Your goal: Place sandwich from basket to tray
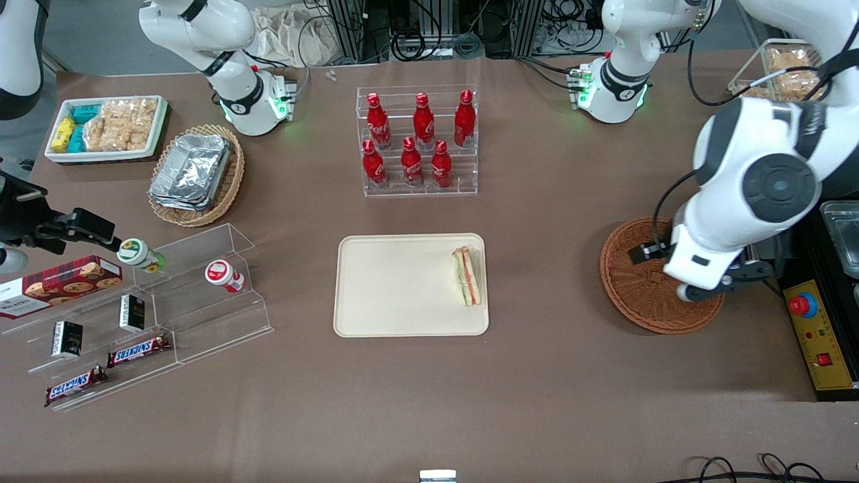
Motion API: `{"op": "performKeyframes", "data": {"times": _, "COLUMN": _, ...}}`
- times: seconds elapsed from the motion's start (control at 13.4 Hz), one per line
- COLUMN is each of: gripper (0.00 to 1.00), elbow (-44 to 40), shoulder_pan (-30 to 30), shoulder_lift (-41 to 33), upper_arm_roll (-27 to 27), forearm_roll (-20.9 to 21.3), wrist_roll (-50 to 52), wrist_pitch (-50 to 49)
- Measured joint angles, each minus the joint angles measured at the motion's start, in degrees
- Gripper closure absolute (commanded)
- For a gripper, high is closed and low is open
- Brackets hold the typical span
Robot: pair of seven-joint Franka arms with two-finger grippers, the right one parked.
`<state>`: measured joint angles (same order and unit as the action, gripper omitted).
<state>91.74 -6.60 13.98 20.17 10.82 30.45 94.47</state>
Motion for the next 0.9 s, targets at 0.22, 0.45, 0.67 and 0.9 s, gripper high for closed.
{"op": "performKeyframes", "data": {"times": 0.22, "gripper": 0.00, "elbow": 0.86, "shoulder_pan": 3.66, "shoulder_lift": -2.24, "upper_arm_roll": -8.22, "forearm_roll": -2.51, "wrist_roll": -9.52, "wrist_pitch": -0.01}}
{"op": "performKeyframes", "data": {"times": 0.45, "gripper": 0.00, "elbow": 1.19, "shoulder_pan": 6.87, "shoulder_lift": -3.71, "upper_arm_roll": -16.72, "forearm_roll": -5.54, "wrist_roll": -19.21, "wrist_pitch": -0.01}}
{"op": "performKeyframes", "data": {"times": 0.67, "gripper": 0.00, "elbow": 1.25, "shoulder_pan": 7.89, "shoulder_lift": -4.11, "upper_arm_roll": -20.26, "forearm_roll": -7.79, "wrist_roll": -22.62, "wrist_pitch": 0.08}}
{"op": "performKeyframes", "data": {"times": 0.9, "gripper": 0.00, "elbow": 0.61, "shoulder_pan": 8.29, "shoulder_lift": -3.78, "upper_arm_roll": -20.30, "forearm_roll": -8.31, "wrist_roll": -22.62, "wrist_pitch": 0.27}}
